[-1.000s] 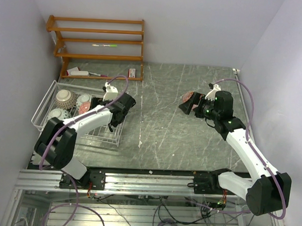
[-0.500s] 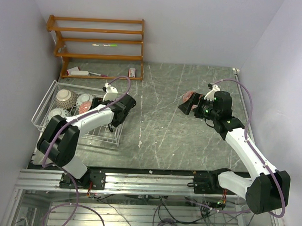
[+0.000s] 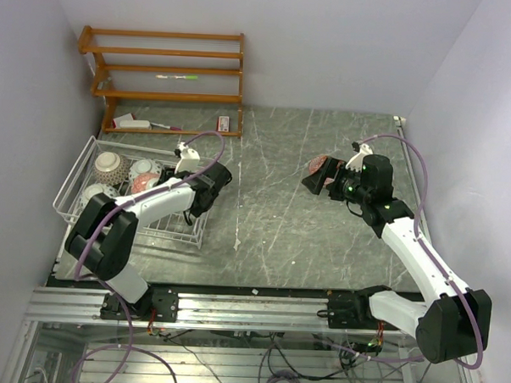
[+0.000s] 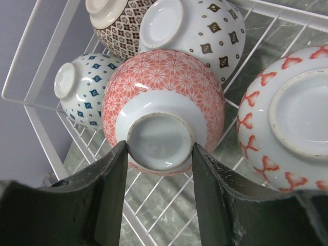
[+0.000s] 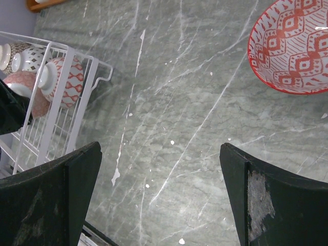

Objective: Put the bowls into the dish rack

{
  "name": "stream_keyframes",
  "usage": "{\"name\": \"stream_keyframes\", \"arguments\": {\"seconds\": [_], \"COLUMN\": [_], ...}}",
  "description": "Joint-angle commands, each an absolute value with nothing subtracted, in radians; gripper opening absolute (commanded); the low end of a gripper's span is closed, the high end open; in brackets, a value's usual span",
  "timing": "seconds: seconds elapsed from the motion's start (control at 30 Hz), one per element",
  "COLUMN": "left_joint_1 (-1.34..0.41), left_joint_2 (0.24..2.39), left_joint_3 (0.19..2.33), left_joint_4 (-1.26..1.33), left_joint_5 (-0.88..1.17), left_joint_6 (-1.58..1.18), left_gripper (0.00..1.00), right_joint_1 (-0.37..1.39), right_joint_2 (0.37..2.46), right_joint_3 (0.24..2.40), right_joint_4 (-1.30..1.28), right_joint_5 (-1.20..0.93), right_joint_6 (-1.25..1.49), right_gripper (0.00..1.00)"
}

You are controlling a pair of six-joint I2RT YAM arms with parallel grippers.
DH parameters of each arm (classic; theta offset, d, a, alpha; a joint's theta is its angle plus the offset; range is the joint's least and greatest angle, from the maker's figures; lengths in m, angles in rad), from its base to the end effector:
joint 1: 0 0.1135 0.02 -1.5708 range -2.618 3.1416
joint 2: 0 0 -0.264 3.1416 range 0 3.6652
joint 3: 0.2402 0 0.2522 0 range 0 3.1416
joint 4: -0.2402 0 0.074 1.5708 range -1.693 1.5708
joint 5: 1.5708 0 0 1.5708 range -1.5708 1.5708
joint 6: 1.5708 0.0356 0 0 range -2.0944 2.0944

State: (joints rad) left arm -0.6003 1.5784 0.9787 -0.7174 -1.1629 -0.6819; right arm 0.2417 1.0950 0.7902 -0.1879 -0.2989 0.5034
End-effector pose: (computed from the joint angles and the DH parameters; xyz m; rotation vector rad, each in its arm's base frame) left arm 0.2497 -0.1313 0.2035 -0.2599 2.0779 0.9400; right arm 0.2363 0.0690 0.2808 0.0874 2.1278 0.7592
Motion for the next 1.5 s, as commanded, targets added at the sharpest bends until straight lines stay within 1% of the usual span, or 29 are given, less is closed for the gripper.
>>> {"name": "stream_keyframes", "arguments": {"seconds": [0.0, 0.13, 0.23, 0.43, 0.7, 0.87, 0.97, 1.1, 1.2, 1.27, 1.3, 1.47], "left_joint_1": [-0.604, -0.604, -0.604, -0.604, -0.597, -0.523, -0.455, -0.375, -0.359, -0.356, -0.356, -0.356], "left_joint_2": [1.543, 1.501, 1.44, 1.342, 1.307, 1.269, 1.239, 1.215, 1.235, 1.249, 1.25, 1.183], "left_joint_3": [0.982, 0.989, 0.967, 0.911, 0.862, 0.827, 0.801, 0.774, 0.781, 0.79, 0.79, 0.816], "left_joint_4": [-0.79, -0.904, -0.918, -0.877, -0.799, -0.714, -0.65, -0.601, -0.596, -0.608, -0.608, -0.623], "left_joint_5": [-1.212, -1.243, -1.234, -1.184, -1.086, -0.991, -0.908, -0.821, -0.798, -0.803, -0.805, -0.809], "left_joint_6": [-0.764, -0.873, -0.906, -0.923, -0.9, -0.82, -0.758, -0.703, -0.697, -0.702, -0.701, -0.703], "left_gripper": [0.5, 0.5, 0.49, 0.5, 0.53, 0.54, 0.56, 0.63, 0.75, 0.86, 0.89, 0.98], "right_joint_1": [0.24, 0.24, 0.241, 0.241, 0.24, 0.24, 0.24, 0.241, 0.241, 0.241, 0.242, 0.241], "right_joint_2": [1.095, 1.098, 1.101, 1.096, 1.087, 1.077, 1.074, 1.069, 1.068, 1.066, 1.064, 1.062], "right_joint_3": [0.775, 0.775, 0.774, 0.77, 0.771, 0.776, 0.776, 0.775, 0.777, 0.777, 0.777, 0.786], "right_joint_4": [-0.166, -0.162, -0.161, -0.158, -0.161, -0.167, -0.167, -0.169, -0.171, -0.173, -0.174, -0.184], "right_joint_5": [-0.294, -0.299, -0.3, -0.304, -0.313, -0.316, -0.319, -0.323, -0.324, -0.323, -0.323, -0.314], "right_joint_6": [0.494, 0.495, 0.497, 0.5, 0.501, 0.499, 0.499, 0.5, 0.498, 0.497, 0.496, 0.494], "right_gripper": [1.0, 1.0, 1.0, 1.0, 1.0, 1.0, 1.0, 1.0, 1.0, 1.0, 1.0, 1.0]}}
